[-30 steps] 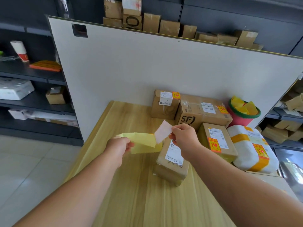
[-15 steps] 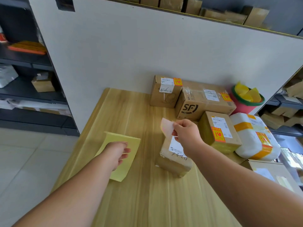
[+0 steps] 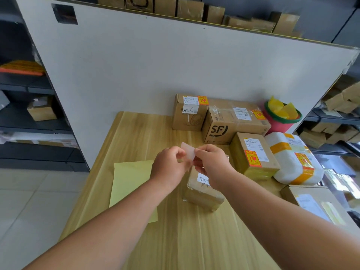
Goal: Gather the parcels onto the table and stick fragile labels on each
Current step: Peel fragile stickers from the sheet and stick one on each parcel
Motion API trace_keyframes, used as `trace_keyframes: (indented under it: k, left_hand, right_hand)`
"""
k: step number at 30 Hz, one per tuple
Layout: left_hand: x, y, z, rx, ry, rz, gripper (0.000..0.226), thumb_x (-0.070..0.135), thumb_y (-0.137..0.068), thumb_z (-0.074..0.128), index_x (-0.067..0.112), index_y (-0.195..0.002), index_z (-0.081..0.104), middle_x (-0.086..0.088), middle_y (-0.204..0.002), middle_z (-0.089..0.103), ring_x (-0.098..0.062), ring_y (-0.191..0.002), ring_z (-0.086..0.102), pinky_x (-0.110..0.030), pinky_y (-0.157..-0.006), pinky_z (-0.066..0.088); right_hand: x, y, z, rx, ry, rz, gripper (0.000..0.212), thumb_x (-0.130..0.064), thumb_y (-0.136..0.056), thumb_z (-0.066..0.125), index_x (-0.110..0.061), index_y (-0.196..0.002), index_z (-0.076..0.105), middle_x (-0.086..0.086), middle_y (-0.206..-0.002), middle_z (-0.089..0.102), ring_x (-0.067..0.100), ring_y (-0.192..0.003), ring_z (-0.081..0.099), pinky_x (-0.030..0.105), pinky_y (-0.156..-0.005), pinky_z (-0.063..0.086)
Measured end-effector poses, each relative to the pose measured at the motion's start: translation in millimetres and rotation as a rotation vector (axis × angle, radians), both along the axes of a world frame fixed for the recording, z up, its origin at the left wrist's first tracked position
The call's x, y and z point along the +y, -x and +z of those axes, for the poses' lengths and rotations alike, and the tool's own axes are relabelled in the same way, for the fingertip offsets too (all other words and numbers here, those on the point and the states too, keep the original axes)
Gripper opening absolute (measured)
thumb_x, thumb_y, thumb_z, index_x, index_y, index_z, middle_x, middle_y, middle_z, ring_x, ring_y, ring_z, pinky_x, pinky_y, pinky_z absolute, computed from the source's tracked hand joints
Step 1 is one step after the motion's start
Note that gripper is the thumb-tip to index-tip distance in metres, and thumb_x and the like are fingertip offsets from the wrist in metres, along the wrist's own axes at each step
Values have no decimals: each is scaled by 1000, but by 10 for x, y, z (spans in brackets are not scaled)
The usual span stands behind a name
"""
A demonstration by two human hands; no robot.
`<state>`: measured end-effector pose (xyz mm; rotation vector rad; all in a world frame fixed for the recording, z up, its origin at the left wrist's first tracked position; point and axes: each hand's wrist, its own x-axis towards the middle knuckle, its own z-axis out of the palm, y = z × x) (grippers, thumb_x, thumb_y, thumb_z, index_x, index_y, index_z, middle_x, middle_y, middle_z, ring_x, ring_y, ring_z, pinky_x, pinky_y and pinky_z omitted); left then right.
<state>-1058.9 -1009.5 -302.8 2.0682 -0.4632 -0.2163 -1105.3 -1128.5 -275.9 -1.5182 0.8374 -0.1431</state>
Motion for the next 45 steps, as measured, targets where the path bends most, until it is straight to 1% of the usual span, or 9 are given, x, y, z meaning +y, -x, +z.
trace_keyframes:
  k: [4,10,12,18,27,34,38,41,45]
  left_hand:
    - [-18,34,45,72,60,-26,19,26,-80,75,21,-92,62,5,-95,68,-12,-91,64,-33,-84,53]
    - [-86,78,113,184,183,-38,3,16,-87,66,19,-88,66,2,-86,71,-15,-84,67,-31,-78,54]
    - [-114,82,122,231,185,-2,17,8,-90,59,22,-81,65,3,-82,68,-12,-77,63,-25,-69,50]
    - [-241,48,113,429,205,80,10,10,-92,56,12,-86,64,-5,-83,69,-18,-73,63,-29,-71,50]
    - [-568,129,194,522,204,12,14,11,-95,53,15,-84,60,-9,-86,69,-20,-75,64,-33,-74,51]
    - [-738,143,185,541,168,-40,14,11,-96,52,15,-85,61,-9,-89,71,-19,-78,66,-35,-78,53]
    - [-793,155,127,503,78,-81,16,14,-96,52,13,-107,65,-7,-96,71,-14,-79,65,-24,-62,45]
    - [-787,126,20,455,22,-11,39,16,-94,54,16,-132,52,-2,-104,66,-21,-97,65,-29,-74,48]
    - [-685,46,-183,430,-91,74,41,16,-92,55,14,-133,51,-9,-124,60,-25,-108,58,-29,-83,42]
  right_hand:
    - [13,58,38,-33,-144,21,8,-11,-94,56,-9,-88,60,13,-85,66,20,-63,63,36,-72,53]
    - [-44,194,73,-33,-261,111,17,-24,-94,58,-9,-101,64,3,-80,67,19,-74,64,30,-68,49]
    - [-96,249,84,-11,-283,124,26,-30,-93,59,-9,-108,65,4,-85,69,20,-80,63,30,-72,48]
    - [-378,361,90,87,6,-6,10,-18,-91,64,-12,-98,64,9,-96,69,15,-72,61,24,-59,49]
    - [-628,386,9,127,-49,47,3,-10,-91,63,-10,-89,61,7,-76,64,13,-63,57,24,-55,46]
    - [-828,440,-69,139,-93,45,5,-12,-93,61,-11,-88,61,8,-80,64,16,-69,56,27,-62,47]
    - [-884,452,-145,129,-18,4,6,-12,-95,57,-11,-89,59,6,-76,61,13,-65,54,24,-57,45]
    - [-971,483,-173,148,1,-80,7,-11,-96,54,-11,-91,59,6,-75,58,14,-66,53,23,-56,45]
    - [-1144,629,-295,175,-64,-151,8,-8,-95,53,-8,-99,60,6,-75,56,13,-62,54,25,-56,46]
